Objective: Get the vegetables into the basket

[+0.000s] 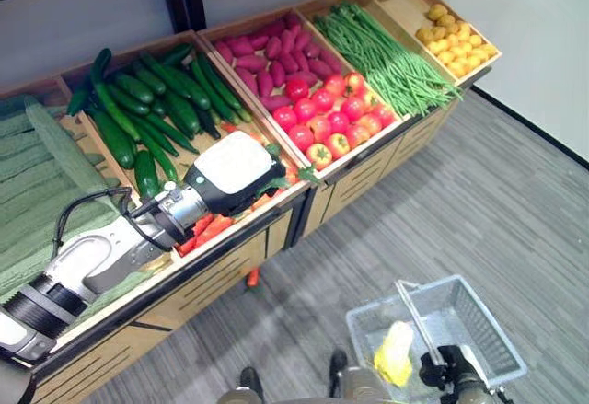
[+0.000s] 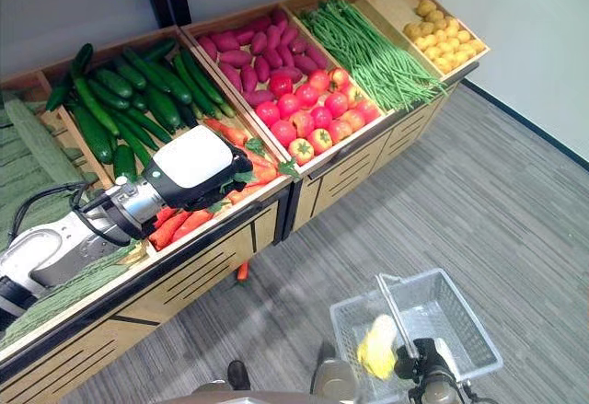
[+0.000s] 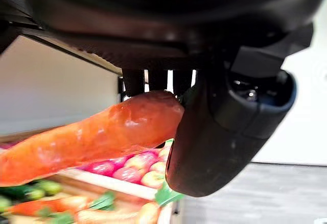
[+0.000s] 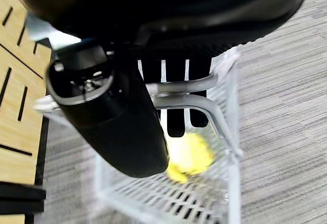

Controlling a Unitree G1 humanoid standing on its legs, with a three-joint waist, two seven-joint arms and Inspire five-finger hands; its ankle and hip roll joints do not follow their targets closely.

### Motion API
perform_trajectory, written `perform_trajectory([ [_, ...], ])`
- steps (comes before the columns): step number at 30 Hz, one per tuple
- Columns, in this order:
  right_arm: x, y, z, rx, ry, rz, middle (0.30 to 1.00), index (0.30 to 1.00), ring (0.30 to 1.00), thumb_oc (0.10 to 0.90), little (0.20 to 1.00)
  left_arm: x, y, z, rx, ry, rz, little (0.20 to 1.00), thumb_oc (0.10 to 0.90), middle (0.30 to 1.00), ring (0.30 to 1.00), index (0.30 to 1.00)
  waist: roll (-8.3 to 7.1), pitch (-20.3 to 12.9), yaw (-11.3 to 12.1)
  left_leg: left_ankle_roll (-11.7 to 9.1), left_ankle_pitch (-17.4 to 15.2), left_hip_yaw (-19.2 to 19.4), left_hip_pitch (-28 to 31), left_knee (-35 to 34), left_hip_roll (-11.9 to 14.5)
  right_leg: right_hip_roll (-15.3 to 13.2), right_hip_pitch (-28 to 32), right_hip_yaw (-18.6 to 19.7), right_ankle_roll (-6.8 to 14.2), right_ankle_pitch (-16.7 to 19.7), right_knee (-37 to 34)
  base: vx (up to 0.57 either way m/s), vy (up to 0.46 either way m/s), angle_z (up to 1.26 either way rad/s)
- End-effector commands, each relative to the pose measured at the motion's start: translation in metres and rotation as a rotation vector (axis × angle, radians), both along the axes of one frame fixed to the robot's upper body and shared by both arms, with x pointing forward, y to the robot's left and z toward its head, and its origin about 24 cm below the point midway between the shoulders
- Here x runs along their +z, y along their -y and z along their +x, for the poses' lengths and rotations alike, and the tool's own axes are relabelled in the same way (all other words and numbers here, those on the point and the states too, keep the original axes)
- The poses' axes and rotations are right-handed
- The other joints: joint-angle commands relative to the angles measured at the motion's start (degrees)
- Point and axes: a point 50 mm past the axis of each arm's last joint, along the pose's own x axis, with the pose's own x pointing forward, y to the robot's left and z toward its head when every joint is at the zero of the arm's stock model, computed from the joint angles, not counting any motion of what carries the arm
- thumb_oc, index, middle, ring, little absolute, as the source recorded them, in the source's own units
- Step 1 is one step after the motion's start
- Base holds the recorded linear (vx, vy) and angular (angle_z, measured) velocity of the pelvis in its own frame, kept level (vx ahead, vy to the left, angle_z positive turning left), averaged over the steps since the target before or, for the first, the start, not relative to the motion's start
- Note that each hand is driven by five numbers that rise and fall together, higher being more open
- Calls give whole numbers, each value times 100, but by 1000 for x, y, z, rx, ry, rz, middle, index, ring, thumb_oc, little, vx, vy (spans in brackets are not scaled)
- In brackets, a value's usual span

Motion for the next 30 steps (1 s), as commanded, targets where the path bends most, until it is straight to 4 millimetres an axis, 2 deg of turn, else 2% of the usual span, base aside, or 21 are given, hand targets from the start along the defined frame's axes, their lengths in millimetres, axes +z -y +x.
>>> perform_trajectory([
  [1, 21, 16, 31, 63, 149, -80, 300, 300, 300, 400, 300, 60, 15, -3, -103, 227, -121, 300, 400, 300, 300, 300, 53, -435, 5, -189, -164, -510, -342, 218, 16, -116, -198, 34, 103, 139, 123, 29, -74, -30],
  [4, 19, 17, 25, 60, 126, -81, 300, 300, 300, 400, 300, 59, 15, -5, -104, 230, -113, 300, 400, 300, 300, 300, 65, -490, -29, -239, -176, -483, -270, 218, 32, -60, 67, -40, 125, 17, -200, 44, -120, -24],
  [6, 20, 21, 22, 51, 123, -91, 300, 300, 300, 400, 300, 57, 14, -7, -102, 217, -123, 300, 400, 300, 300, 300, 94, -540, -52, -306, -63, -413, -264, 176, 73, 38, 143, -56, 93, -14, -452, 12, -180, -6],
  [14, 27, 35, 17, 31, 134, -131, 300, 300, 300, 400, 300, 50, 17, -9, -109, 192, -167, 300, 400, 300, 300, 300, 281, -535, -215, -533, 222, -364, -122, -29, 313, 295, 274, -54, -76, -163, -646, -5, -152, -10],
  [16, 33, 43, 20, 22, 157, -155, 300, 300, 300, 400, 300, 49, 19, -9, -113, 191, -197, 300, 400, 300, 300, 300, 360, -476, -255, -640, 307, -392, -189, 97, 439, 417, 303, -27, -174, -208, -703, -38, -244, -6],
  [18, 36, 45, 22, 25, 165, -164, 300, 300, 300, 400, 300, 50, 20, -8, -116, 194, -207, 300, 400, 300, 300, 300, 374, -432, -270, -677, 299, -421, -224, 249, 492, 460, 333, -12, -217, -217, -722, -33, -127, -10],
  [20, 40, 50, 25, 32, 179, -183, 300, 300, 300, 400, 300, 51, 24, -7, -130, 198, -226, 300, 400, 300, 300, 300, 378, -345, -283, -761, 250, -531, -385, 753, 615, 533, 390, 59, -319, -219, -798, -44, -163, -12],
  [21, 43, 52, 29, 39, 192, -193, 300, 300, 300, 400, 300, 52, 25, -6, -135, 200, -232, 300, 400, 300, 300, 300, 378, -298, -274, -787, 248, -652, -449, 951, 655, 580, 432, 127, -364, -221, -849, -27, -148, -10],
  [23, 51, 57, 43, 50, 222, -221, 300, 300, 300, 400, 300, 50, 28, -8, -146, 194, -256, 300, 400, 300, 300, 300, 426, -188, -120, -843, 345, -1379, -550, 1069, 528, 658, 455, 320, -388, -246, -873, -18, -59, -40],
  [24, 59, 59, 57, 58, 266, -235, 300, 300, 300, 400, 300, 49, 25, -9, -135, 206, -262, 300, 400, 300, 300, 300, 435, -163, 21, -795, 240, -2141, -728, 827, 241, 649, 413, 544, -364, -214, -907, 1, -12, -92],
  [25, 61, 58, 62, 65, 282, -236, 300, 300, 300, 400, 300, 49, 23, -10, -130, 216, -267, 300, 400, 300, 300, 300, 451, -178, 71, -785, 261, -2496, -809, 719, 194, 660, 370, 698, -345, -199, -899, 61, 17, -130],
  [26, 64, 54, 72, 97, 310, -231, 300, 300, 300, 400, 300, 49, 18, -11, -116, 235, -268, 300, 400, 300, 300, 300, 492, -183, 143, -794, 402, -3152, -972, 524, 173, 741, 273, 1037, -324, -216, -819, 112, 36, -99],
  [27, 65, 50, 76, 116, 323, -222, 300, 300, 300, 400, 300, 50, 17, -12, -111, 246, -265, 300, 400, 300, 300, 300, 516, -180, 178, -794, 449, -3478, -1022, 454, 103, 796, 259, 1219, -316, -224, -798, 96, 34, -88],
  [29, 65, 50, 76, 118, 323, -222, 300, 300, 300, 400, 300, 50, 17, -12, -110, 247, -265, 300, 400, 300, 300, 300, 517, -184, 179, -796, 454, -3470, -1013, 437, 111, 801, 246, 1232, -319, -234, -780, 35, 69, -106],
  [30, 63, 42, 80, 147, 321, -196, 300, 300, 300, 400, 300, 52, 14, -17, -113, 258, -257, 300, 400, 300, 300, 300, 577, -182, 218, -763, 420, -3728, -1024, 440, -87, 857, 230, 1581, -296, -230, -740, 139, 267, -187],
])
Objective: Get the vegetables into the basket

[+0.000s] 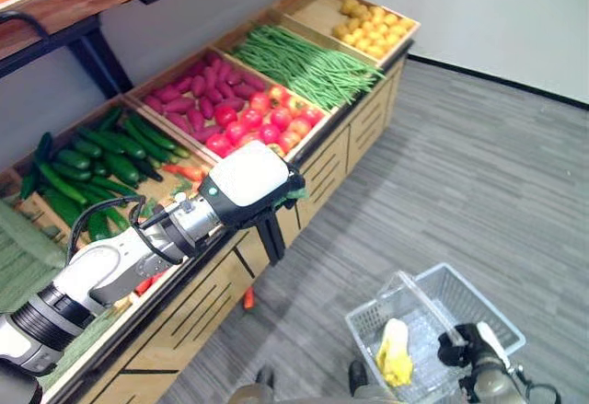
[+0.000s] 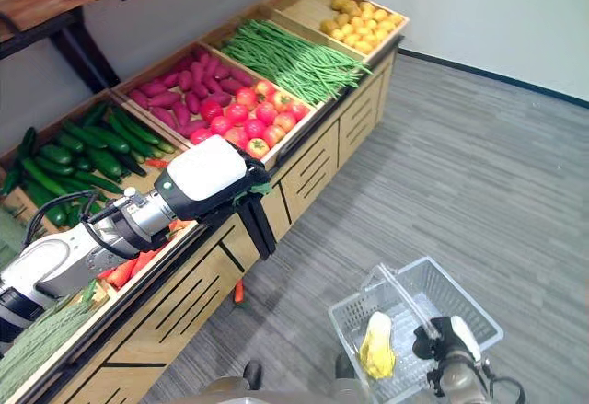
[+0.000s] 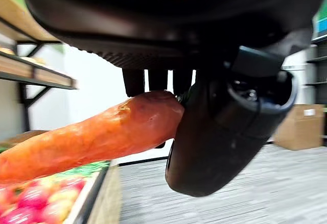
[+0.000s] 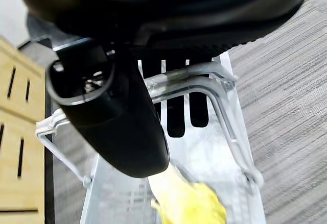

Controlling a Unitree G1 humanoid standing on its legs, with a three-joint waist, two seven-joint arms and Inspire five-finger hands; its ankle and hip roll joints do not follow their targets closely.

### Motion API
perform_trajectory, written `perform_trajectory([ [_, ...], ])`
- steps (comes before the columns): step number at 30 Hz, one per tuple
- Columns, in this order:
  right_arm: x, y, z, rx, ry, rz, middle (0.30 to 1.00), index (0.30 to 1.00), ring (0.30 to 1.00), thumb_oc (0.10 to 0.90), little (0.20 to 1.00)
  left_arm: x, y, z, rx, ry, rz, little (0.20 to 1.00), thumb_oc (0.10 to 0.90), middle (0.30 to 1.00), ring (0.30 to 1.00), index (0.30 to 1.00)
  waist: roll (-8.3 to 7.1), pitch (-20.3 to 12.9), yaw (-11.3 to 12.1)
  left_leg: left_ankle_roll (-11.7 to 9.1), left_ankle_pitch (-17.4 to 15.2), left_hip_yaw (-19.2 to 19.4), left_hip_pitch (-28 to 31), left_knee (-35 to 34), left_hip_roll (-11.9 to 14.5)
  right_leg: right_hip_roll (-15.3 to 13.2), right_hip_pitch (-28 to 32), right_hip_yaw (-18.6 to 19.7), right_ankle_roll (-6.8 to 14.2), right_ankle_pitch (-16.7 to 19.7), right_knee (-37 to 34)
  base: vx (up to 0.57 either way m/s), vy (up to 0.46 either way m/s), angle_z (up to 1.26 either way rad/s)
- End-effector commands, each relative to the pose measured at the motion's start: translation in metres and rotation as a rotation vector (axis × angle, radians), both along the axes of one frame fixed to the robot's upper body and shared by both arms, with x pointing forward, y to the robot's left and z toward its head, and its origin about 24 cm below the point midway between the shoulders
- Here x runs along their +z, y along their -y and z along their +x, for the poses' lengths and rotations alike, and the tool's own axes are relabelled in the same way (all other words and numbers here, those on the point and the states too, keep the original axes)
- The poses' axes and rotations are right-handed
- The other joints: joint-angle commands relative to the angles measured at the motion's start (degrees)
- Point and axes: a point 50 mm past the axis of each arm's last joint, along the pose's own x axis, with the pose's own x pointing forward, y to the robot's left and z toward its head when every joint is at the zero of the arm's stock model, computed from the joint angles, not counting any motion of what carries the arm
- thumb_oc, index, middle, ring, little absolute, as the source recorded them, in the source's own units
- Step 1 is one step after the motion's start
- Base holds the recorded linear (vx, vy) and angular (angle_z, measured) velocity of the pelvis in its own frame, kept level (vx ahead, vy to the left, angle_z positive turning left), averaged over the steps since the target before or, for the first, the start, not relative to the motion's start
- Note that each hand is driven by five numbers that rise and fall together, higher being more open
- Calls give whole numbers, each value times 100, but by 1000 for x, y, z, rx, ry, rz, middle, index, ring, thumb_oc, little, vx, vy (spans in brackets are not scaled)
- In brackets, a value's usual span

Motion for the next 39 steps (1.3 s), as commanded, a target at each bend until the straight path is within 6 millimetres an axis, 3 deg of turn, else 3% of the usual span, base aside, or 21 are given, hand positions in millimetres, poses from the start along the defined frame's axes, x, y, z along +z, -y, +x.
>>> perform_trajectory([
  [1, 23, 10, 20, 46, 144, -52, 300, 300, 300, 400, 300, 60, -9, 0, 15, 247, -157, 300, 400, 300, 300, 300, -31, -153, -19, -8, 425, 206, -230, 317, -148, -8, 59, -222, 383, -738, 677, 123, 348, -178],
  [6, 19, 8, 14, 38, 126, -36, 300, 300, 300, 400, 300, 62, -2, -4, -38, 244, -126, 300, 400, 300, 300, 300, -113, -202, -101, 256, 256, 551, -69, 262, -345, -255, -89, 122, 593, -585, 748, 32, 263, -47],
  [10, 20, 1, 22, 63, 145, -32, 300, 300, 300, 400, 300, 59, -2, -5, -50, 230, -112, 300, 400, 300, 300, 300, -244, -172, -172, 450, 95, 1110, 56, 157, -429, -453, -490, 463, 903, -233, 703, -79, 204, -79],
  [12, 20, -2, 26, 67, 152, -29, 300, 300, 300, 400, 300, 59, -4, -5, -42, 231, -108, 300, 400, 300, 300, 300, -252, -85, -19, 492, 107, 1372, -14, 237, -360, -514, -670, 67, 845, -241, 986, -129, 62, -112],
  [13, 20, -2, 26, 66, 151, -29, 300, 300, 300, 400, 300, 59, -4, -5, -42, 231, -108, 300, 400, 300, 300, 300, -250, -106, -15, 495, 70, 1372, -2, 224, -358, -514, -666, 65, 846, -281, 986, -131, 22, -97],
  [14, 21, -7, 29, 83, 164, -22, 300, 300, 300, 400, 300, 62, -7, -6, -29, 243, -100, 300, 400, 300, 300, 300, -229, -89, 84, 493, 81, 1511, -47, 253, -274, -657, -585, -506, 770, -340, 1211, -82, 25, -58],
  [15, 21, -8, 30, 91, 165, -22, 300, 300, 300, 400, 300, 63, -10, -7, -18, 251, -98, 300, 400, 300, 300, 300, -216, -95, 105, 497, 98, 1558, -51, 260, -232, -717, -489, -774, 730, -403, 1343, -126, 11, -45],
  [19, 19, -11, 31, 107, 154, -23, 300, 300, 300, 400, 300, 63, -14, -8, 4, 240, -94, 300, 400, 300, 300, 300, -258, -174, 197, 471, 108, 1647, -14, 198, -208, -848, -274, -1046, 725, -390, 1269, -24, -33, -25],
  [21, 21, -13, 32, 123, 167, -25, 300, 300, 300, 400, 300, 59, -20, -9, 36, 228, -90, 300, 400, 300, 300, 300, -331, -298, 226, 401, 119, 1757, 23, 132, -215, -881, -111, -1085, 770, -317, 747, 22, -115, -19],
  [25, 25, -12, 36, 141, 184, -36, 300, 300, 300, 400, 300, 54, -26, -11, 64, 211, -99, 300, 400, 300, 300, 300, -295, -382, 228, 254, 273, 1808, 63, -46, -91, -765, 95, -1158, 753, -259, 133, -2, -150, -30],
  [30, 40, -6, 48, 168, 235, -65, 300, 300, 300, 400, 300, 50, -22, -11, 54, 186, -135, 300, 400, 300, 300, 300, -179, -396, 193, 113, 452, 1746, 175, -247, 97, -586, 225, -1252, 692, -338, 1, 5, -148, -1],
  [32, 58, -2, 68, 205, 299, -99, 300, 300, 300, 400, 300, 49, -13, -10, 10, 162, -155, 300, 400, 300, 300, 300, -88, -376, 143, 50, 525, 1752, 226, -294, 192, -497, 258, -1260, 656, -403, 1, -21, -99, 2],
  [34, 59, -1, 68, 203, 299, -99, 300, 300, 300, 400, 300, 49, -12, -9, 8, 163, -156, 300, 400, 300, 300, 300, -78, -364, 153, 46, 524, 1753, 234, -295, 199, -490, 265, -1259, 653, -403, 1, -11, -57, 1],
  [35, 84, -4, 91, 266, 396, -125, 300, 300, 300, 400, 300, 45, -3, -7, -29, 127, -170, 300, 400, 300, 300, 300, -37, -379, 83, 19, 537, 1810, 297, -315, 267, -423, 288, -1207, 645, -430, 1, -6, -71, 0],
  [38, 97, -4, 104, 280, 440, -136, 300, 300, 300, 400, 300, 45, 9, -6, -81, 107, -181, 300, 400, 300, 300, 300, -6, -415, 82, 8, 525, 1858, 348, -324, 293, -403, 309, -1171, 642, -439, 1, 9, -44, -5],
  [39, 113, -11, 117, 344, 495, -147, 300, 300, 300, 400, 300, 45, 17, -6, -117, 97, -179, 300, 400, 300, 300, 300, 4, -455, 27, 2, 509, 1910, 388, -336, 311, -393, 310, -1146, 641, -444, 1, 22, -20, -16],
])
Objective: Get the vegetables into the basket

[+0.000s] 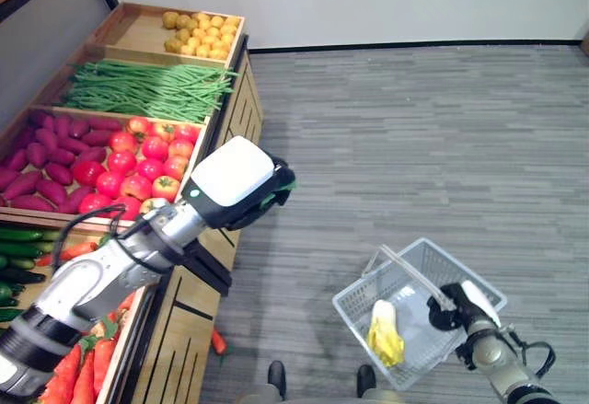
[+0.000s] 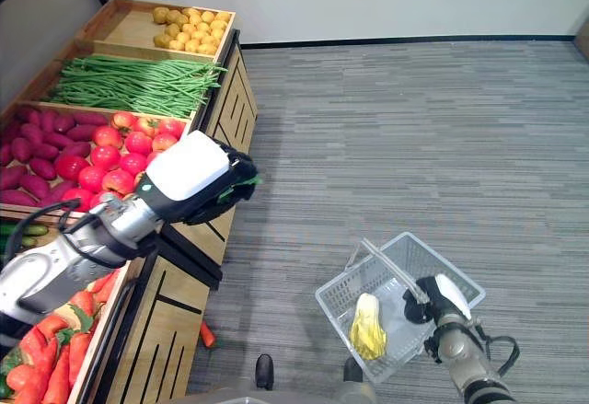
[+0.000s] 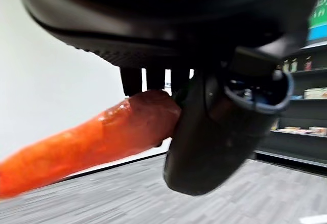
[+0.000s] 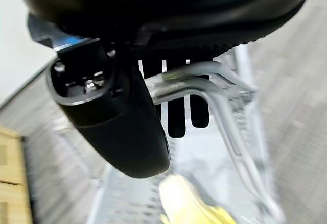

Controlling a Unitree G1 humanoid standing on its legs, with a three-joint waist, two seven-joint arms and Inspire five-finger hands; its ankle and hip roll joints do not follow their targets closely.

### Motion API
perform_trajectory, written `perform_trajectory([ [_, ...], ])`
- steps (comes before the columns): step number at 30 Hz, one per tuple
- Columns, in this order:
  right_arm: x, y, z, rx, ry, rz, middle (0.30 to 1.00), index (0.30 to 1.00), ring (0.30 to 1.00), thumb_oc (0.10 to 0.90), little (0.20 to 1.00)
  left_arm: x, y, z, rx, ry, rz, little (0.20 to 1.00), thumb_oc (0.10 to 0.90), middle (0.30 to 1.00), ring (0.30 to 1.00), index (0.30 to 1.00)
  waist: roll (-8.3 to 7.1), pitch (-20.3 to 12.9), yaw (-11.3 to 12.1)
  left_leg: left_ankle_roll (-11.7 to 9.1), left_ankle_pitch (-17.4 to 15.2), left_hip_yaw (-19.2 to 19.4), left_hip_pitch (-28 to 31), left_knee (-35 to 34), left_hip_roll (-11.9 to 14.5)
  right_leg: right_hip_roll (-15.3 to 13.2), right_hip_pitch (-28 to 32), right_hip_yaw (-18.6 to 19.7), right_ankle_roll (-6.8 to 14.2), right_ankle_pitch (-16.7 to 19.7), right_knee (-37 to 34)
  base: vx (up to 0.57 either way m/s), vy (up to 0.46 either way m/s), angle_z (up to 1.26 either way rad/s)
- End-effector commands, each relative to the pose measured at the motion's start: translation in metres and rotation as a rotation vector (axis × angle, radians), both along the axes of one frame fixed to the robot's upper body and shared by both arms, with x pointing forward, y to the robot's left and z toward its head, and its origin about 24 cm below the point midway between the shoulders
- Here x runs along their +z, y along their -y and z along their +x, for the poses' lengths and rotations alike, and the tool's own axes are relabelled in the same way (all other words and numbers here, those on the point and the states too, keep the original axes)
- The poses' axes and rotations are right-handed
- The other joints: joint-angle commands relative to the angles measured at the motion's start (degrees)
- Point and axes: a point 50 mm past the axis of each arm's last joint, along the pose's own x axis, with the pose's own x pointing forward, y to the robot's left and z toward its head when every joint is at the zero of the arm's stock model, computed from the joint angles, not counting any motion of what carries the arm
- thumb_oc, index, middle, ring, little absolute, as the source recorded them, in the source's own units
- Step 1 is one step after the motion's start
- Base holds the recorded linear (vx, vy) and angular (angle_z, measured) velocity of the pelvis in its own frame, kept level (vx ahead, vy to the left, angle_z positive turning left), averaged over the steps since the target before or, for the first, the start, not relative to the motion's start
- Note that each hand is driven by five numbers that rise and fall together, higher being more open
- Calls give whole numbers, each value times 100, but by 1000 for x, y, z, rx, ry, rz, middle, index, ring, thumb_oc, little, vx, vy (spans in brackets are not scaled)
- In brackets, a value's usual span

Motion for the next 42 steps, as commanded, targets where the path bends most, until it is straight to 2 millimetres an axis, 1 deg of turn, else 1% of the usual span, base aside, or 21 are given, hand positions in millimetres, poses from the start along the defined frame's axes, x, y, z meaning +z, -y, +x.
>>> perform_trajectory([
  [1, 81, -5, 68, 144, 377, -49, 300, 300, 300, 400, 300, 39, 21, 6, -121, 115, -115, 300, 400, 300, 300, 300, -227, -444, -17, -195, -64, -182, -192, 22, 167, -237, -10, -112, 422, -174, 38, 20, -15, -11],
  [3, 96, -16, 81, 199, 438, -41, 300, 300, 300, 400, 300, 40, 33, 5, -175, 111, -100, 300, 400, 300, 300, 300, -215, -479, -54, -195, -82, -141, -154, 7, 168, -233, -10, -57, 423, -170, 38, 20, 2, -10],
  [6, 116, -28, 92, 261, 511, -27, 300, 300, 300, 400, 300, 39, 47, 3, -240, 86, -92, 300, 400, 300, 300, 300, -212, -518, -91, -181, -132, -99, -95, -1, 155, -240, -3, -19, 443, -160, 38, 25, 12, -11],
  [7, 126, -40, 98, 310, 549, -3, 300, 300, 300, 400, 300, 38, 55, 2, -277, 72, -86, 300, 400, 300, 300, 300, -211, -546, -128, -176, -155, -86, -71, -1, 151, -251, -3, 18, 454, -154, 38, 20, 15, -6],
  [8, 126, -39, 98, 308, 549, -2, 300, 300, 300, 400, 300, 38, 56, 2, -279, 72, -85, 300, 400, 300, 300, 300, -214, -541, -113, -175, -157, -83, -68, -1, 151, -251, -2, 21, 455, -155, 38, 19, 17, -5],
  [14, 154, -69, 115, 406, 656, 78, 300, 300, 300, 400, 300, 28, 83, 3, -374, 3, -59, 300, 400, 300, 300, 300, -210, -610, -163, -154, -223, -33, -24, -1, 121, -295, -16, 79, 488, -122, 38, 19, 13, -5],
  [16, 162, -81, 123, 427, 695, 112, 300, 300, 300, 400, 300, 21, 92, 4, -400, -30, -32, 300, 400, 300, 300, 300, -207, -638, -169, -143, -245, -33, -13, -1, 104, -312, -8, 91, 498, -113, 38, 24, 11, -6],
  [19, 169, -91, 128, 449, 726, 133, 300, 300, 300, 400, 300, 12, 96, 8, -398, -57, -7, 300, 400, 300, 300, 300, -211, -650, -159, -138, -189, -25, -37, -1, 98, -315, -39, 106, 492, -54, 38, 11, 4, -2],
  [20, 173, -98, 130, 459, 745, 158, 300, 300, 300, 400, 300, 6, 98, 10, -392, -74, 13, 300, 400, 300, 300, 300, -213, -669, -159, -137, -258, -27, -7, -1, 93, -319, -15, 107, 501, -102, 38, 0, 0, 0],
  [23, 177, -107, 134, 465, 764, 194, 300, 300, 300, 400, 300, -3, 99, 15, -370, -93, 25, 300, 400, 300, 300, 300, -220, -672, -148, -131, -203, -25, -28, -1, 88, -325, -28, 105, 488, -57, 38, 18, 3, 0],
  [24, 181, -117, 135, 482, 787, 243, 300, 300, 300, 400, 300, -10, 98, 20, -336, -110, 30, 300, 400, 300, 300, 300, -226, -683, -154, -128, -203, -17, -27, -1, 84, -330, -34, 104, 481, -54, 38, 0, 0, 0],
  [26, 181, -117, 135, 481, 786, 243, 300, 300, 300, 400, 300, -11, 98, 20, -336, -110, 29, 300, 400, 300, 300, 300, -223, -696, -154, -131, -264, -21, 0, -1, 84, -332, -6, 96, 490, -108, 38, 21, 4, 0],
  [27, 184, -126, 136, 492, 801, 282, 300, 300, 300, 400, 300, -21, 97, 25, -300, -131, 43, 300, 400, 300, 300, 300, -231, -698, -150, -128, -208, -18, -27, -1, 82, -328, -39, 105, 478, -53, 38, 0, 0, 0],
  [29, 189, -137, 136, 513, 827, 341, 300, 300, 300, 400, 300, -32, 94, 31, -254, -141, 63, 300, 400, 300, 300, 300, -243, -714, -153, -129, -216, -6, -23, -1, 87, -329, -34, 106, 480, -54, 38, 0, 0, 0],
  [30, 189, -137, 136, 513, 827, 341, 300, 300, 300, 400, 300, -32, 95, 31, -254, -140, 63, 300, 400, 300, 300, 300, -243, -715, -153, -129, -216, -6, -22, -1, 86, -329, -34, 106, 480, -54, 38, 0, 0, 0],
  [31, 192, -146, 134, 533, 843, 397, 300, 300, 300, 400, 300, -40, 91, 36, -212, -147, 81, 300, 400, 300, 300, 300, -249, -722, -161, -129, -213, 0, -20, -1, 88, -323, -34, 118, 480, -53, 38, 0, 0, 0],
  [32, 192, -146, 134, 532, 842, 397, 300, 300, 300, 400, 300, -41, 91, 36, -212, -146, 81, 300, 400, 300, 300, 300, -248, -725, -161, -129, -213, 0, -20, -1, 88, -323, -34, 119, 480, -53, 38, 0, 0, 0],
  [33, 194, -155, 130, 532, 867, 505, 300, 300, 300, 400, 300, -49, 87, 42, -166, -149, 98, 300, 400, 300, 300, 300, -249, -726, -185, -130, -215, 11, -15, -1, 86, -318, -44, 130, 481, -49, 38, 0, 0, 0],
  [37, 198, -178, 113, 589, 889, 744, 300, 300, 300, 400, 300, -71, 76, 52, -62, -156, 159, 300, 400, 300, 300, 300, -255, -732, -231, -138, -219, 56, -2, -1, 96, -310, -63, 158, 480, -38, 38, -5, 5, -2],
  [40, 203, -188, 103, 638, 893, 831, 300, 300, 300, 400, 300, -79, 68, 56, -14, -154, 193, 300, 400, 300, 300, 300, -264, -743, -252, -148, -219, 91, -4, -1, 112, -304, -72, 178, 480, -39, 38, -10, 6, -3],
  [42, 204, -190, 100, 658, 890, 848, 300, 300, 300, 400, 300, -82, 66, 57, 1, -153, 208, 300, 400, 300, 300, 300, -264, -751, -256, -152, -218, 101, -3, -1, 115, -304, -75, 184, 480, -38, 38, 0, 0, 0],
])
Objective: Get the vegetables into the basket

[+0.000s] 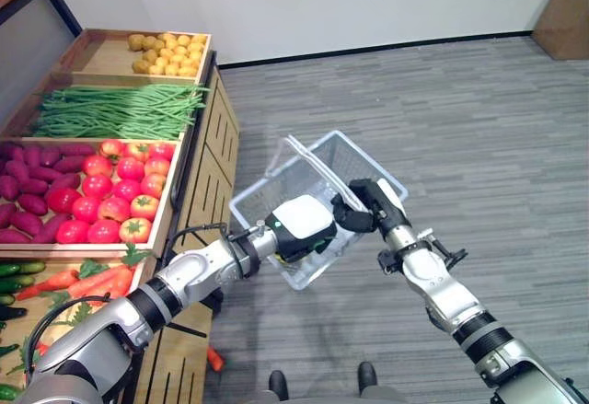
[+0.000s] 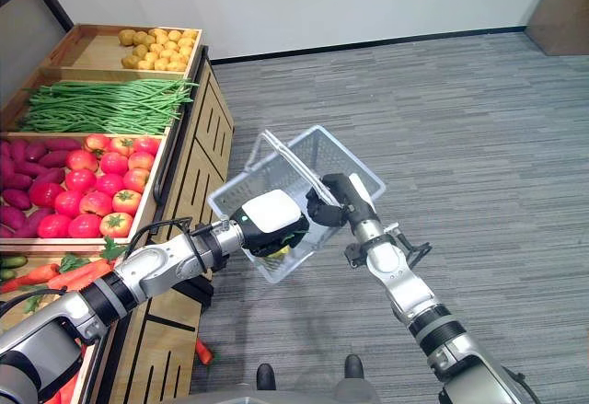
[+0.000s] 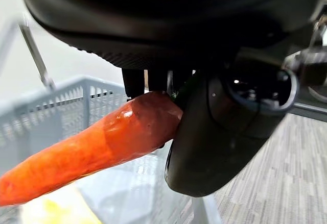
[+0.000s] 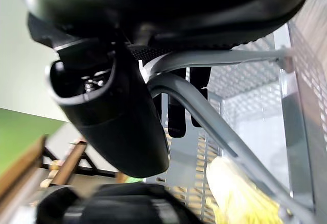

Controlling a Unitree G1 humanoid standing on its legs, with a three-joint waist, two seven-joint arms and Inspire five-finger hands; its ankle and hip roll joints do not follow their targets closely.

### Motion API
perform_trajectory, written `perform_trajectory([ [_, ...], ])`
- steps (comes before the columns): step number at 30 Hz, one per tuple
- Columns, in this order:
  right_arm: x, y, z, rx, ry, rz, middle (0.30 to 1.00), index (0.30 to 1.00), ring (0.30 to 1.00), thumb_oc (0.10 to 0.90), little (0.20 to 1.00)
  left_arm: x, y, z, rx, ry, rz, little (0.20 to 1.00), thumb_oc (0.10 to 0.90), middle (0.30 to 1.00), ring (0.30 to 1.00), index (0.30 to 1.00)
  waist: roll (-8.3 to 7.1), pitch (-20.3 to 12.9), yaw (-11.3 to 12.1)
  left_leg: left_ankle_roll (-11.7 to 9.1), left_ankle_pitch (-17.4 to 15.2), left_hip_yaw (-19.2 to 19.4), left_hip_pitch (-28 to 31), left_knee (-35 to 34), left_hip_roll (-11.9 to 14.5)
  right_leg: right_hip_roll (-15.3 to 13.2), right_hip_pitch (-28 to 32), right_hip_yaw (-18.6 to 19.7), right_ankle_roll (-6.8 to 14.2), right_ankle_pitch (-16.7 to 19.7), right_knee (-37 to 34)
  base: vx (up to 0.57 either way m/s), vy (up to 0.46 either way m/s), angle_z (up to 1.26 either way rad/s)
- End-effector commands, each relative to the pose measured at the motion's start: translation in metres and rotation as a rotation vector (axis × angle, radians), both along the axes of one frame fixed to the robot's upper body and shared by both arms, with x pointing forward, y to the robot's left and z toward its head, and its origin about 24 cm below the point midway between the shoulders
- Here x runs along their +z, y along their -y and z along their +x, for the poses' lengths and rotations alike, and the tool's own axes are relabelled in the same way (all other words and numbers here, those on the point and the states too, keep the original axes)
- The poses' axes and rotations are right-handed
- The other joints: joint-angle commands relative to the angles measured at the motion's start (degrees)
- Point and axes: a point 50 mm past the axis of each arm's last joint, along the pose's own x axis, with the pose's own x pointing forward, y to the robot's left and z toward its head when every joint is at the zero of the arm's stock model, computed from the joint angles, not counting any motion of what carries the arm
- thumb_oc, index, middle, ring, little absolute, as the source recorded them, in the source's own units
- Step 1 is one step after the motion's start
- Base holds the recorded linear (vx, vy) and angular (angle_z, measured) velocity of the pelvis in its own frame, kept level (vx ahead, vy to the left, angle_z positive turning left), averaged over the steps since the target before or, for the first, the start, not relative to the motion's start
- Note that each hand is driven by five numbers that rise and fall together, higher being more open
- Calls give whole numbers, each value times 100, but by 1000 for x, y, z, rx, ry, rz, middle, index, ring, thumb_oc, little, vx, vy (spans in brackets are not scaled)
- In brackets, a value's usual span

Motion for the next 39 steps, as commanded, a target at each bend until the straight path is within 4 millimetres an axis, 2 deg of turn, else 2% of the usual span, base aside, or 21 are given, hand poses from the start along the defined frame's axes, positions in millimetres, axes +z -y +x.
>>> perform_trajectory([
  [1, 88, -38, 4, 201, 386, 279, 300, 300, 300, 400, 300, 17, -2, 21, 34, 127, -16, 300, 400, 300, 300, 300, -326, -697, 10, -163, -215, -177, -88, 6, 133, -307, -2, -110, 490, -144, 6, -14, 7, -4],
  [4, 93, -43, -6, 262, 387, 340, 300, 300, 300, 400, 300, 7, -13, 27, 105, 130, 13, 300, 400, 300, 300, 300, -339, -694, -24, -180, -206, -144, -95, 6, 143, -310, -13, -113, 492, -140, 6, -14, 5, -5],
  [9, 93, -44, -14, 315, 375, 351, 300, 300, 300, 400, 300, 3, -22, 32, 147, 145, 53, 300, 400, 300, 300, 300, -341, -689, -49, -195, -191, -119, -116, 6, 147, -318, -29, -112, 486, -131, 6, -7, 2, -2],
  [17, 84, -32, -29, 353, 330, 334, 300, 300, 300, 400, 300, -2, -49, 38, 242, 155, 116, 300, 400, 300, 300, 300, -334, -678, -123, -224, -237, -83, -92, 6, 163, -320, -17, -118, 496, -174, 6, -5, 0, 0],
  [18, 82, -29, -32, 359, 316, 338, 300, 300, 300, 400, 300, -5, -58, 39, 264, 155, 151, 300, 400, 300, 300, 300, -334, -663, -153, -223, -179, -65, -115, 6, 161, -312, -55, -106, 489, -117, 6, -41, -3, -3],
  [23, 82, -23, -43, 398, 302, 349, 300, 300, 300, 400, 300, -13, -75, 41, 296, 155, 244, 300, 400, 300, 300, 300, -320, -627, -220, -238, -235, -51, -95, 6, 172, -328, -44, -93, 503, -165, 6, 13, 2, -1],
  [29, 87, -23, -51, 438, 299, 397, 300, 300, 300, 400, 300, -19, -85, 41, 335, 143, 281, 300, 400, 300, 300, 300, -323, -581, -270, -248, -216, -8, -126, 6, 186, -328, -101, -61, 506, -141, 6, -9, 0, -3],
  [33, 89, -23, -53, 452, 300, 411, 300, 300, 300, 400, 300, -24, -84, 41, 339, 139, 286, 300, 400, 300, 300, 300, -327, -566, -288, -248, -206, -5, -144, 6, 191, -325, -116, -52, 505, -131, 6, -4, -2, -1],
  [34, 90, -24, -54, 458, 304, 413, 300, 300, 300, 400, 300, -26, -83, 41, 338, 136, 294, 336, 425, 336, 336, 336, -327, -567, -298, -249, -208, 0, -147, 6, 192, -323, -122, -40, 505, -137, 6, 0, 0, 0],
  [35, 92, -24, -54, 465, 310, 413, 300, 300, 300, 400, 300, -31, -81, 40, 328, 137, 315, 769, 735, 769, 769, 769, -336, -565, -308, -248, -210, 6, -146, 6, 199, -320, -127, -31, 504, -139, 6, 0, 0, 0],
  [36, 93, -25, -55, 470, 316, 409, 300, 300, 300, 400, 300, -33, -79, 40, 322, 137, 322, 1000, 900, 1000, 1000, 1000, -334, -564, -309, -247, -210, 12, -145, 6, 200, -319, -128, -28, 504, -137, 6, 0, 0, 0],
  [39, 95, -26, -54, 467, 329, 401, 300, 300, 300, 400, 300, -36, -76, 39, 319, 132, 317, 1000, 900, 1000, 1000, 1000, -333, -560, -313, -244, -208, 21, -140, 6, 201, -314, -133, -9, 501, -134, 6, 0, 0, 0],
])
